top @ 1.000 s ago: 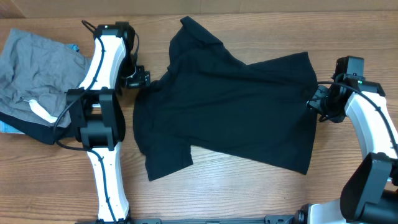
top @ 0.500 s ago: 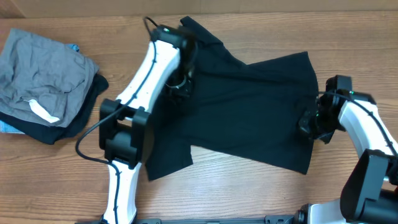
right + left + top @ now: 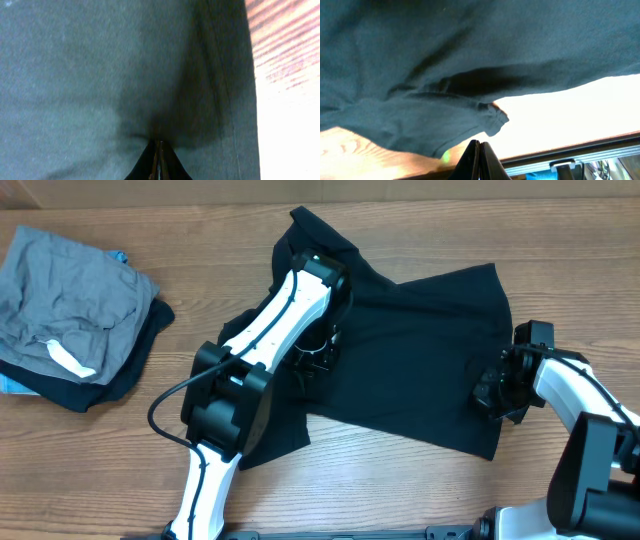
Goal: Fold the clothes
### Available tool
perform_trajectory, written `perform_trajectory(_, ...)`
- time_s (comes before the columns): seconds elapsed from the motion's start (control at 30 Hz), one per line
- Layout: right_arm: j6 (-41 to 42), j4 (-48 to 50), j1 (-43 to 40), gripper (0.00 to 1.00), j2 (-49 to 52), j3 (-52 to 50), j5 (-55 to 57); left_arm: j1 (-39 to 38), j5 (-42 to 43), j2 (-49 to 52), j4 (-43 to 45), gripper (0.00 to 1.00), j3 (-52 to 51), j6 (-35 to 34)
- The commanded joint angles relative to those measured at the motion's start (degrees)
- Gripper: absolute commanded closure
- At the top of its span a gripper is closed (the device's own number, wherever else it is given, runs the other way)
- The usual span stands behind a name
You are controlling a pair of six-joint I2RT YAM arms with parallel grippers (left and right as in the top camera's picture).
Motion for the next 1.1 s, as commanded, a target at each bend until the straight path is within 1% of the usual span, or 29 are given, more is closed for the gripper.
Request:
perform_trajectory(0.0,0.48,1.01,0.09,0.96,3.45,-0.31,4.74,-1.09,0.24,-0.9,0.5,0.96,-2.73,1.09)
perform_trajectory(0.1,1.81,2.69,-1.51,0.96,6.29,-0.31,6.27,-1.95,0.42,-0.9,2.34,0.96,-7.48,0.85)
perform_trajectory(0.2,1.79,4.44,-3.61,0.96,6.93,-0.28,6.75,-2.16,0.39,-0.9,3.13,0.96,-10.4,0.83)
perform_trajectory(0.4,1.79,6.82,-7.37,0.96,6.93,-0.26,7.72,-2.36,0.39,-0.9,2.69,0.96,-13.68,0.85)
perform_trajectory(0.57,1.77,8.63,-7.45,0.96,6.93,-0.26,10.8,-2.78,0.37,-0.9,4.02,0.96,-16.15,0.83)
perform_trajectory(0.83,1.07,10.62,-7.45,0.96,6.93,1.29,13.77,-3.69,0.44,-0.9,8.83,0.96,-25.86,0.39)
perform_trajectory(0.97,0.87,9.92,-7.45,0.96,6.93,2.56,13.79,-4.61,0.44,-1.75,9.57,0.96,-26.23,0.39)
perform_trajectory(1.07,0.63,9.22,-7.45,0.96,6.93,4.04,13.77,-4.61,0.37,-4.63,10.01,0.96,-26.23,-0.07)
